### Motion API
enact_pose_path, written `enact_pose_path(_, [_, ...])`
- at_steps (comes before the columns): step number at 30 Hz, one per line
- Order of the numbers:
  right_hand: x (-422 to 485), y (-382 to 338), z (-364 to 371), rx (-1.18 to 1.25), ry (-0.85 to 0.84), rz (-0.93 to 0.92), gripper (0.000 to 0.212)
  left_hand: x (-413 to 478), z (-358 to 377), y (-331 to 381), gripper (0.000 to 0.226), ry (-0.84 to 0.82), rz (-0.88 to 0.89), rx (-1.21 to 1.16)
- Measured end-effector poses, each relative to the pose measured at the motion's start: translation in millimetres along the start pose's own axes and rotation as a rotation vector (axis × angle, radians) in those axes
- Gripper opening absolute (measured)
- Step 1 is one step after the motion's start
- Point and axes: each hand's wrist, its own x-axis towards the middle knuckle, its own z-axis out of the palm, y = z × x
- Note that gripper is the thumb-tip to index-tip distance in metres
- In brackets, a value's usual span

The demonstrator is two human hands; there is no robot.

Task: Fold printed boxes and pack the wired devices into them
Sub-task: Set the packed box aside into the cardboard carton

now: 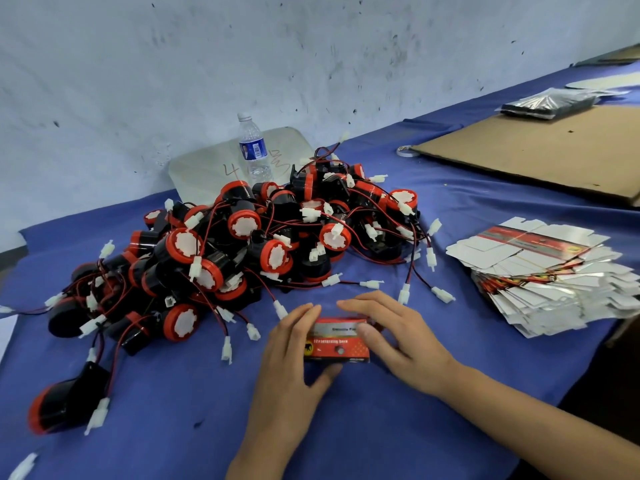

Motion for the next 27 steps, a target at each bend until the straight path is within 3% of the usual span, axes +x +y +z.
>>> enact_pose_path(4, [-1, -2, 6, -0.143, -0.156, -0.121, 0.060, -1, -2, -1, 0.083, 0.056, -0.041, -0.101])
enact_pose_path(16, [-2, -2, 10, -0.298, -0.143, -0.244, 0.050, 3, -1, -4, 0.058, 0.052, -0.015, -0.025])
enact_pose_path(21, [-1, 0, 11, -0.299, -0.079, -0.266, 0.062, 7, -3, -4, 0.047, 0.082, 0.041, -0.017])
enact_pose_path(27, [0, 6, 13, -0.232, -0.078, -0.142, 0.054, 5, 1, -5, 0.074, 0.138, 0.007, -0.091])
